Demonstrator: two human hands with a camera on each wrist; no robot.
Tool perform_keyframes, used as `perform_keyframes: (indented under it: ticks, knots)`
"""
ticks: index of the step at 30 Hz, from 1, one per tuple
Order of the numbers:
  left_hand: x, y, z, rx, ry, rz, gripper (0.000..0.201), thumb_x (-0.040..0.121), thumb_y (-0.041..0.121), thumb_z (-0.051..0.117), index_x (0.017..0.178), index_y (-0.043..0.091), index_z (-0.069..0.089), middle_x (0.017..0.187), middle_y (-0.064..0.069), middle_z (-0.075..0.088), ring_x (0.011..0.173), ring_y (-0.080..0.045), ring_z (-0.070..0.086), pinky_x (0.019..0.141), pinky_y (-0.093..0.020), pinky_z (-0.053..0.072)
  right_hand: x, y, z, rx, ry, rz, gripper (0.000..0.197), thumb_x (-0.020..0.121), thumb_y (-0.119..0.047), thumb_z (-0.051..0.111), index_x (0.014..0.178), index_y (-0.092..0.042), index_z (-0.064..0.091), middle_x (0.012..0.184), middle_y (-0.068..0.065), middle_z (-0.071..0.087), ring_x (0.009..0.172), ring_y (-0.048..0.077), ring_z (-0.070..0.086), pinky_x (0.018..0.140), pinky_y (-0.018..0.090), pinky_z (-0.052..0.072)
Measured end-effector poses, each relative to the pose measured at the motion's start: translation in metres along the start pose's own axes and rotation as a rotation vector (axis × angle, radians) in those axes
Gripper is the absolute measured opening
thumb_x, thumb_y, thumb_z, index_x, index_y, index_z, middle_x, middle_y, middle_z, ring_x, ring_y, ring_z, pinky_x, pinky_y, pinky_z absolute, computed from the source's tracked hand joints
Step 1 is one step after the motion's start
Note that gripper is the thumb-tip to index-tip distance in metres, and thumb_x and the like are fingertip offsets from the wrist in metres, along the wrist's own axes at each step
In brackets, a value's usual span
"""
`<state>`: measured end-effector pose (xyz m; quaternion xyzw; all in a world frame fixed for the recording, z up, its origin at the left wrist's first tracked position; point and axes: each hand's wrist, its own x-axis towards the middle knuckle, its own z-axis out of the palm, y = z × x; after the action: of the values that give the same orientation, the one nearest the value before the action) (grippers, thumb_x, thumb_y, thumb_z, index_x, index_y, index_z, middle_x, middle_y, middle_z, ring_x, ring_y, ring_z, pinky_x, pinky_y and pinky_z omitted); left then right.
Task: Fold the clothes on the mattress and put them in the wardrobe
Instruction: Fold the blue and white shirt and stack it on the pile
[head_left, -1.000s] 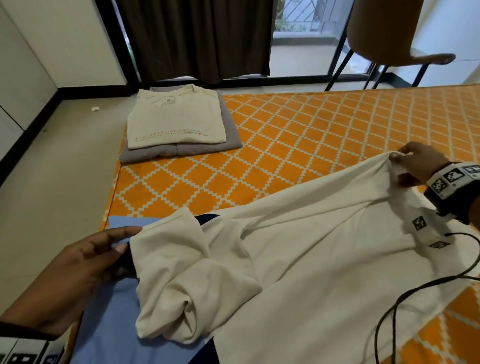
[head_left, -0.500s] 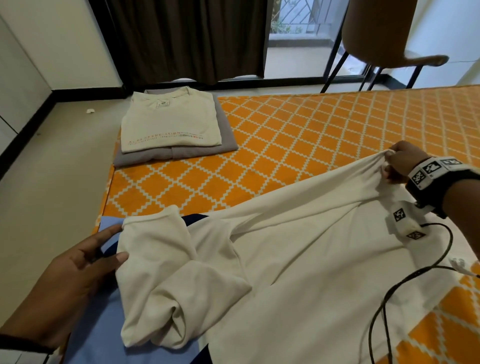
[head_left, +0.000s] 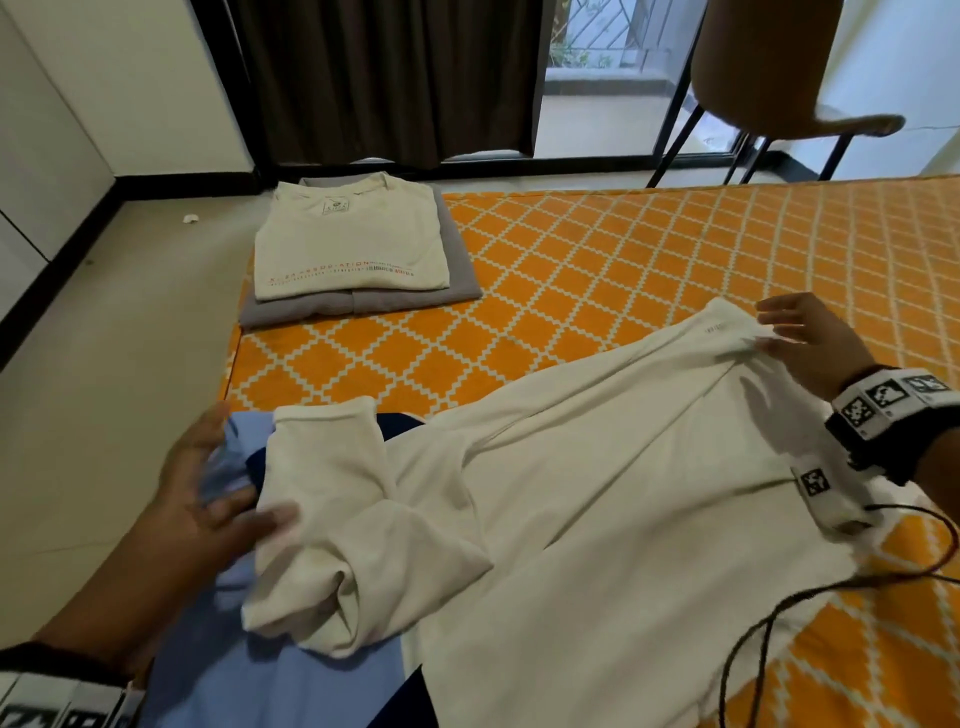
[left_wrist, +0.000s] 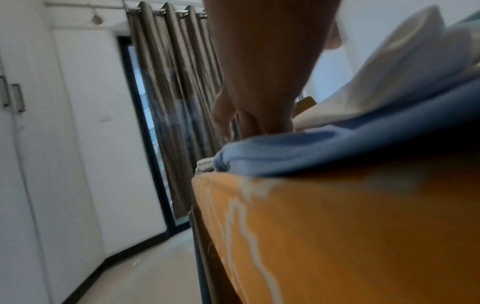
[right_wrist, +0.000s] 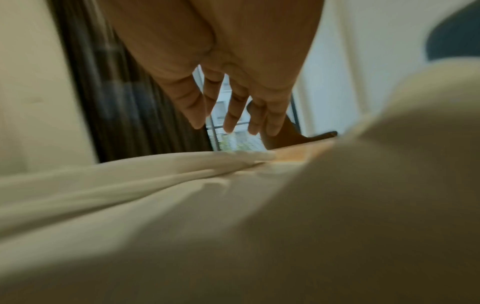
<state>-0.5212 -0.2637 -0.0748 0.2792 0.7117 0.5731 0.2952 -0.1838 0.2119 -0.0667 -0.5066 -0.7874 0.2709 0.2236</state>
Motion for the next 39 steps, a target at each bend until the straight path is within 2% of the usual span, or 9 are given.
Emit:
perform_keyframes:
  ticks: [5, 8, 11, 15, 19, 24, 28, 31, 39]
  knots:
    - [-0.005, -0.01, 0.01, 0.719, -0.338, 0.166, 0.102, 0.048, 0.069, 0.074, 0.136, 0.067, 0.024, 0.147, 0.044, -0.008, 0.133, 0.026, -0.007, 0.106, -0.028, 0.029, -0.055, -0.08, 0.018, -0.323, -0.257, -0.508, 0.034, 0.083, -0.005, 0.071, 0.112, -0.021, 0.064, 0.095, 0.002, 0.066, 0.089, 0.023, 0.062, 0.085, 0.039, 0.049]
    - [-0.001, -0.014, 0.006, 0.597, -0.243, 0.191, 0.07, 0.06, 0.067, 0.061, 0.126, 0.071, 0.037, 0.146, 0.043, 0.019, 0.135, 0.022, 0.013, 0.107, -0.025, 0.033, -0.109, -0.159, 0.048, -0.4, -0.672, -0.535, 0.055, 0.078, -0.048, 0.075, 0.126, -0.039, 0.049, 0.082, -0.017, 0.065, 0.067, -0.005, 0.057, 0.07, 0.023, 0.046]
    - [-0.005, -0.003, 0.003, 0.419, -0.106, 0.197, 0.059, 0.071, 0.053, 0.068, 0.114, 0.08, 0.037, 0.13, 0.047, 0.04, 0.122, 0.021, 0.039, 0.096, -0.012, 0.041, -0.16, -0.215, 0.092, -0.527, -0.876, -0.636, 0.096, 0.066, -0.071, 0.071, 0.143, -0.045, 0.02, 0.095, -0.007, 0.07, 0.074, 0.006, 0.059, 0.072, 0.023, 0.041]
    - [-0.011, 0.003, -0.003, 0.119, -0.032, 0.095, 0.056, 0.075, 0.042, 0.081, 0.121, 0.06, 0.053, 0.133, 0.024, 0.052, 0.109, -0.001, 0.062, 0.088, -0.032, 0.056, -0.203, -0.254, 0.135, -0.664, -1.09, -0.651, 0.064, 0.087, -0.048, 0.065, 0.141, -0.03, 0.034, 0.117, 0.016, 0.062, 0.105, 0.034, 0.06, 0.081, 0.032, 0.044]
    - [-0.017, -0.001, -0.014, -0.107, 0.043, -0.074, 0.076, 0.056, 0.059, 0.08, 0.123, 0.037, 0.053, 0.128, 0.009, 0.057, 0.099, -0.014, 0.068, 0.073, -0.037, 0.061, -0.181, -0.289, 0.14, -0.427, -1.184, -0.453, 0.026, 0.099, -0.016, 0.049, 0.124, -0.009, 0.046, 0.086, 0.02, 0.067, 0.053, 0.019, 0.059, 0.045, 0.027, 0.043]
    - [-0.018, -0.003, -0.012, -0.152, 0.009, -0.147, 0.054, 0.069, 0.037, 0.085, 0.113, 0.033, 0.053, 0.117, -0.001, 0.061, 0.081, -0.001, 0.068, 0.066, -0.028, 0.059, -0.097, -0.369, 0.16, -0.104, -0.957, -0.278, 0.019, 0.102, -0.018, 0.042, 0.09, -0.005, 0.05, 0.074, 0.02, 0.063, 0.038, 0.017, 0.06, 0.036, 0.021, 0.045]
    - [-0.02, -0.015, -0.018, 0.083, -0.035, -0.096, 0.088, 0.038, 0.071, 0.081, 0.113, 0.032, 0.055, 0.114, 0.006, 0.061, 0.092, -0.002, 0.066, 0.085, -0.04, 0.058, -0.051, -0.416, 0.182, 0.203, -0.539, -0.316, 0.035, 0.091, -0.015, 0.059, 0.117, -0.02, 0.036, 0.098, 0.015, 0.065, 0.062, 0.026, 0.07, 0.046, 0.033, 0.054]
    - [-0.02, -0.016, -0.019, 0.095, -0.021, -0.083, 0.066, 0.052, 0.053, 0.08, 0.11, 0.027, 0.059, 0.114, 0.004, 0.061, 0.092, 0.0, 0.065, 0.087, -0.036, 0.057, -0.046, -0.412, 0.196, 0.095, -0.538, -0.31, 0.057, 0.089, -0.023, 0.065, 0.134, -0.028, 0.031, 0.105, 0.014, 0.063, 0.072, 0.026, 0.072, 0.057, 0.038, 0.059]
    - [-0.017, -0.023, -0.004, 0.324, -0.007, 0.041, 0.039, 0.078, 0.018, 0.08, 0.11, 0.025, 0.06, 0.116, 0.011, 0.053, 0.099, -0.001, 0.059, 0.076, -0.011, 0.047, -0.099, -0.242, 0.1, -0.146, -1.123, -0.235, 0.027, 0.098, -0.009, 0.052, 0.122, -0.021, 0.053, 0.101, 0.005, 0.07, 0.082, 0.021, 0.065, 0.065, 0.028, 0.046]
